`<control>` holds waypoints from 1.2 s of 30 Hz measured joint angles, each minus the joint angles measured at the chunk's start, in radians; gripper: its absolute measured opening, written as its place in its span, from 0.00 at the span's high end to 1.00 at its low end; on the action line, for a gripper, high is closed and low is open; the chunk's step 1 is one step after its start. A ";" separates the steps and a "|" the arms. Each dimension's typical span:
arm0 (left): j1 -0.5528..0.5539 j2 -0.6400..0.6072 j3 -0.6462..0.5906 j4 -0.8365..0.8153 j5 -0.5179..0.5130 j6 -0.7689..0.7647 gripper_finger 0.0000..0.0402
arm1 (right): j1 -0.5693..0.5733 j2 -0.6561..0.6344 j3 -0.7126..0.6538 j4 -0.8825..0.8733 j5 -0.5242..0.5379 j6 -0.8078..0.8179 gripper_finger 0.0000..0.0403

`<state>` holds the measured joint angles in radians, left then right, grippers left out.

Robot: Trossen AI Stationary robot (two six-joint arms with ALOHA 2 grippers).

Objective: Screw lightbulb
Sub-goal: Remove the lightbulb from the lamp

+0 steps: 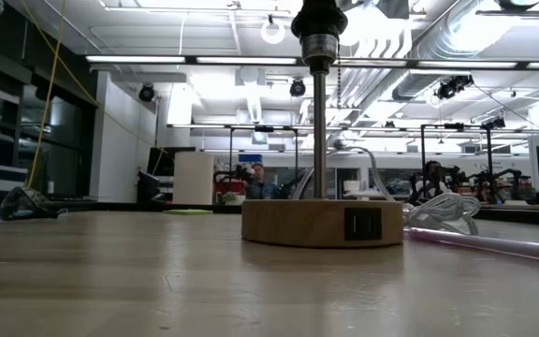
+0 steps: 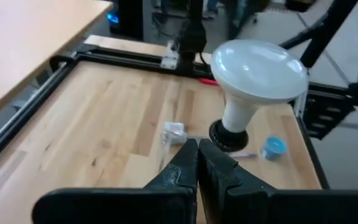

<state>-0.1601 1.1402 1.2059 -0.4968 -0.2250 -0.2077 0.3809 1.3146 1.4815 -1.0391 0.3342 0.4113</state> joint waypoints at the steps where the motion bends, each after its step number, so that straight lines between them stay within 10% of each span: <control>1: 0.001 -0.001 -0.012 0.020 -0.011 0.002 1.00 | 0.008 0.000 0.000 0.009 -0.030 0.001 1.00; 17: 0.025 0.176 -0.203 0.644 0.130 0.000 1.00 | 0.075 0.120 0.000 0.426 -0.119 -0.055 1.00; 36: -0.090 0.102 -0.202 0.652 0.199 -0.162 1.00 | 0.028 0.101 -0.001 0.107 0.144 -0.054 1.00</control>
<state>-0.2501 1.2425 1.0035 0.1549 -0.0259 -0.3693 0.4092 1.4159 1.4807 -0.9325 0.4786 0.3577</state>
